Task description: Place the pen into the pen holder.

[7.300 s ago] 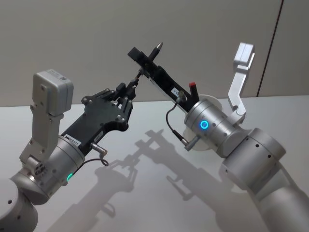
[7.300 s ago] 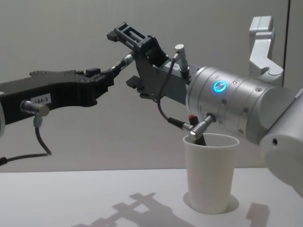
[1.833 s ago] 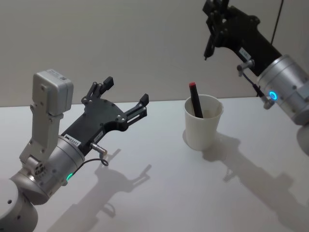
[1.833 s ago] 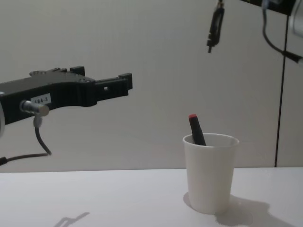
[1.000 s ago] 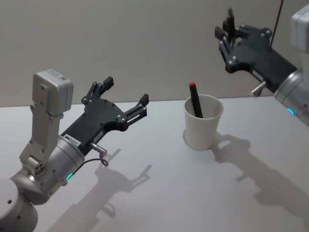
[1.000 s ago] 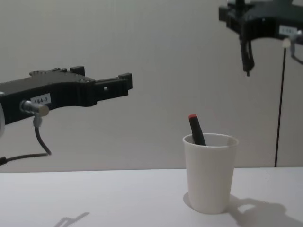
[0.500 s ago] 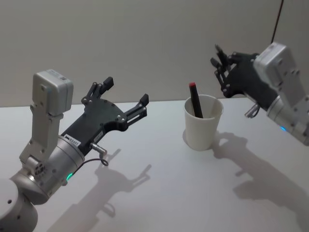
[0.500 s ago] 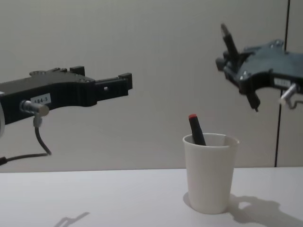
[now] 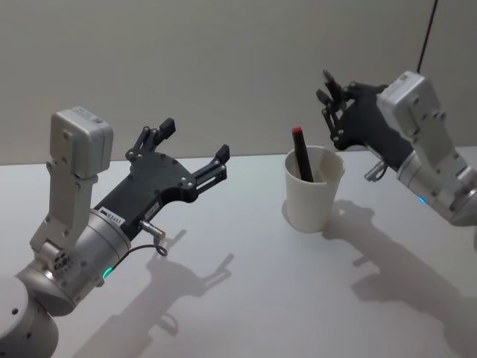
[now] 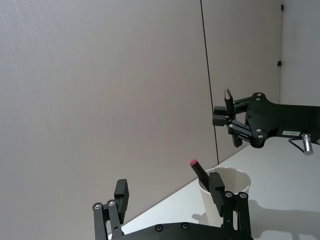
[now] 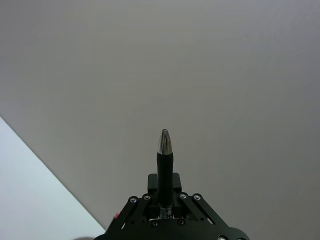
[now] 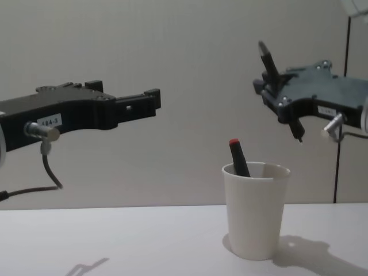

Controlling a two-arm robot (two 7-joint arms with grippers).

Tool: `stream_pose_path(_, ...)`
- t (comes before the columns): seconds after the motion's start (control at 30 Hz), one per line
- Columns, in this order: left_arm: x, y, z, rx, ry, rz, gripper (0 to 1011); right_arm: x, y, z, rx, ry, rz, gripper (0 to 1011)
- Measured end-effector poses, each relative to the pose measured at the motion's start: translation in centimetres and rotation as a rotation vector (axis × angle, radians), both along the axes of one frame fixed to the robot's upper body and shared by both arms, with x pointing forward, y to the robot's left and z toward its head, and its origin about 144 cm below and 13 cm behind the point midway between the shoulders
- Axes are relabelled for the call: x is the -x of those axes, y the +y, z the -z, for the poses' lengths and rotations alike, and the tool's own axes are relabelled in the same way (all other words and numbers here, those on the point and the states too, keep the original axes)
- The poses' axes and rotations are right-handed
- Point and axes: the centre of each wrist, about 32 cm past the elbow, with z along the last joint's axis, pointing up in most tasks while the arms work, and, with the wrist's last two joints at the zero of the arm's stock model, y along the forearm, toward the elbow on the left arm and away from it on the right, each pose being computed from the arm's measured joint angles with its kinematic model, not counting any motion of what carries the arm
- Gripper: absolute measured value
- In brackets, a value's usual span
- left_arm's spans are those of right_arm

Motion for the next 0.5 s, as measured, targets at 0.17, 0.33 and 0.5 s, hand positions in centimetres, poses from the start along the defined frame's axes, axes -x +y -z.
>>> stream_pose_path(0.17, 0.0, 0.0, 0.0, 0.000, 0.000, 0.000, 1001, -0.1, 0.3, -0.6, -0.039, -0.015, -0.003, 137)
stream_pose_path(0.33, 0.0, 0.0, 0.0, 0.000, 0.000, 0.000, 1001, -0.2, 0.6, -1.5, -0.085, -0.019, -0.005, 137)
stream_pose_path(0.5, 0.0, 0.0, 0.0, 0.000, 0.000, 0.000, 1001, -0.2, 0.7, -1.9, -0.108, 0.002, -0.003, 137)
